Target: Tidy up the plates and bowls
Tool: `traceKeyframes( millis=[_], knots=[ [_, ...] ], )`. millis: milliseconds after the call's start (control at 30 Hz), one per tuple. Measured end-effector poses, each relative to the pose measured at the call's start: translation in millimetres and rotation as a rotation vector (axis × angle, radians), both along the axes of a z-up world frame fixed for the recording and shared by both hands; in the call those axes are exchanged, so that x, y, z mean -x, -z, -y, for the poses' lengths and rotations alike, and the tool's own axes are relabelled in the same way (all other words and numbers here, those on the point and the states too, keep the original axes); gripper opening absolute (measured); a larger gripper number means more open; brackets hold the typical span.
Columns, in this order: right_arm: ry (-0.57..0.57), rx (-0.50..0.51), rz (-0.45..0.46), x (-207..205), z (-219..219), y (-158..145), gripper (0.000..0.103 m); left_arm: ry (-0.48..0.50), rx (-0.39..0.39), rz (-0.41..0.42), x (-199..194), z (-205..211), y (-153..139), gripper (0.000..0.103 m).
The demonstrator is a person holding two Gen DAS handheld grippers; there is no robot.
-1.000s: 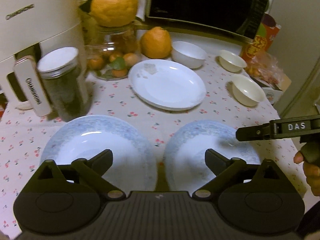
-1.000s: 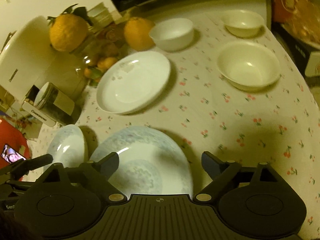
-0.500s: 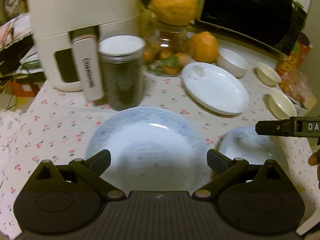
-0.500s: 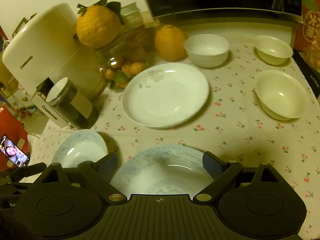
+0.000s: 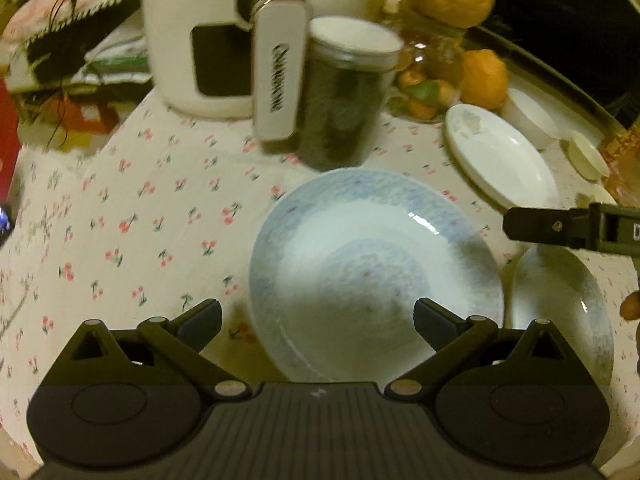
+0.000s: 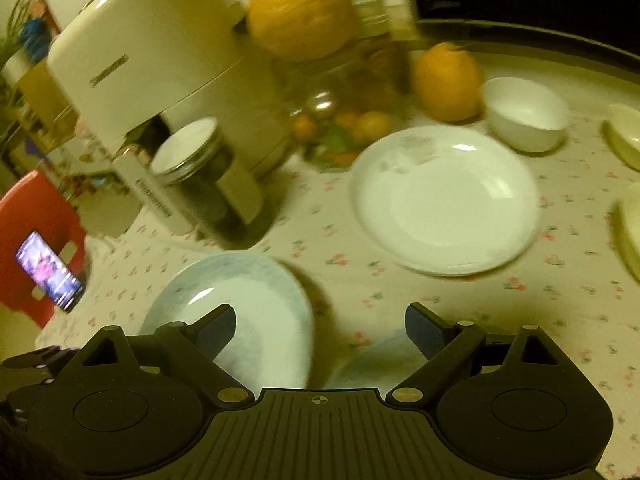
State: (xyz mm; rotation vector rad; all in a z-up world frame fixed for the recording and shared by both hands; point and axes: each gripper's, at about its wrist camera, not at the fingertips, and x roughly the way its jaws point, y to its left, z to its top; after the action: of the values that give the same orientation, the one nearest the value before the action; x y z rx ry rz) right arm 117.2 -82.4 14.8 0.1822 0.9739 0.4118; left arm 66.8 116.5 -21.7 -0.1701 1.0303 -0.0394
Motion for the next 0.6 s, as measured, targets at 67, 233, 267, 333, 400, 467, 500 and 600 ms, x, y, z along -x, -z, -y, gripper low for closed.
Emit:
traceKeyframes(
  millis=[67, 233, 267, 333, 400, 467, 500, 600],
  knots=[
    [-0.027, 0.003, -0.012, -3, -10, 3, 0.093, -0.015, 0.034, -0.027, -1, -5, 4, 0.099],
    [-0.081, 0.013, -0.022, -9, -28, 11, 0.093, -0.049, 0.110, -0.072, -2, -13, 11, 0.091],
    [-0.093, 0.009, -0.022, -10, -31, 12, 0.093, -0.051, 0.115, -0.075, -1, -14, 11, 0.088],
    [-0.111, -0.028, -0.040, -12, -33, 13, 0.093, -0.055, 0.119, -0.081, -1, -15, 13, 0.083],
    [-0.111, -0.073, -0.062, -14, -33, 15, 0.093, -0.056, 0.126, -0.089, -1, -15, 13, 0.075],
    [-0.105, -0.088, -0.068, -16, -34, 16, 0.092, -0.060, 0.139, -0.100, -1, -17, 14, 0.069],
    [-0.101, -0.088, -0.071, -17, -34, 16, 0.092, -0.062, 0.147, -0.106, -1, -17, 15, 0.066],
    [-0.091, -0.076, -0.073, -18, -35, 20, 0.090, -0.069, 0.159, -0.109, 0, -18, 16, 0.061]
  ],
)
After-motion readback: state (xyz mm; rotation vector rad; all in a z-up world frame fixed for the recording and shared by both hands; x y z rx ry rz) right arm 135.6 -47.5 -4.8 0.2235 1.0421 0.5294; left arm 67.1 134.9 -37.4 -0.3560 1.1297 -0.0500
